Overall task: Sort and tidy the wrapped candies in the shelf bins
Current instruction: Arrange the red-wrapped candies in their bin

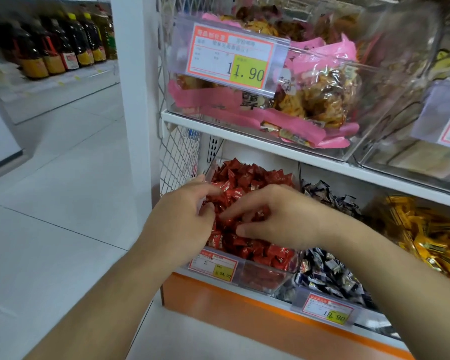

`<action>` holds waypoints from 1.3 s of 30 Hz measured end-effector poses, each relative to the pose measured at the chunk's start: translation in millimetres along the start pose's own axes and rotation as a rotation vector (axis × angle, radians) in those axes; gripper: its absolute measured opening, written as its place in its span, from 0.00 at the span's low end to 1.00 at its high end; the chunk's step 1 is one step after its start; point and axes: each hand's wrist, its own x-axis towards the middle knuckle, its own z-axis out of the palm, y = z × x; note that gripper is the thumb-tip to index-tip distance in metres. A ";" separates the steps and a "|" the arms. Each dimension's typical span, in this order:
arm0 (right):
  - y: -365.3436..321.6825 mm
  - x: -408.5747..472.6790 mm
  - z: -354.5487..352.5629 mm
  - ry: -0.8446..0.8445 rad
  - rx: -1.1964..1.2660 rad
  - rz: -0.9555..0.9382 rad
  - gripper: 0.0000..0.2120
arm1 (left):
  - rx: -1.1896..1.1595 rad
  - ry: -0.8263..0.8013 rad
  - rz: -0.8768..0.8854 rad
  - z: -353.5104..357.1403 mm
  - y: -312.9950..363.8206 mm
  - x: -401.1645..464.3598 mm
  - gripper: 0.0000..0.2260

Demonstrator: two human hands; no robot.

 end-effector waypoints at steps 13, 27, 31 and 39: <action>14.5 39.0 9.8 -0.156 -0.193 0.126 0.32 | 0.014 -0.009 -0.004 0.0 3.9 -3.1 0.14; 13.1 16.4 -20.8 -0.226 0.210 0.029 0.34 | 0.010 -0.010 -0.022 2.0 -0.1 -0.4 0.14; -2.3 16.9 -2.2 -0.433 -0.068 0.059 0.34 | 0.005 -0.006 -0.025 2.1 1.5 -1.5 0.14; 1.3 31.0 -6.2 -0.412 -0.097 0.176 0.47 | 0.016 -0.007 -0.019 3.9 1.2 -1.5 0.13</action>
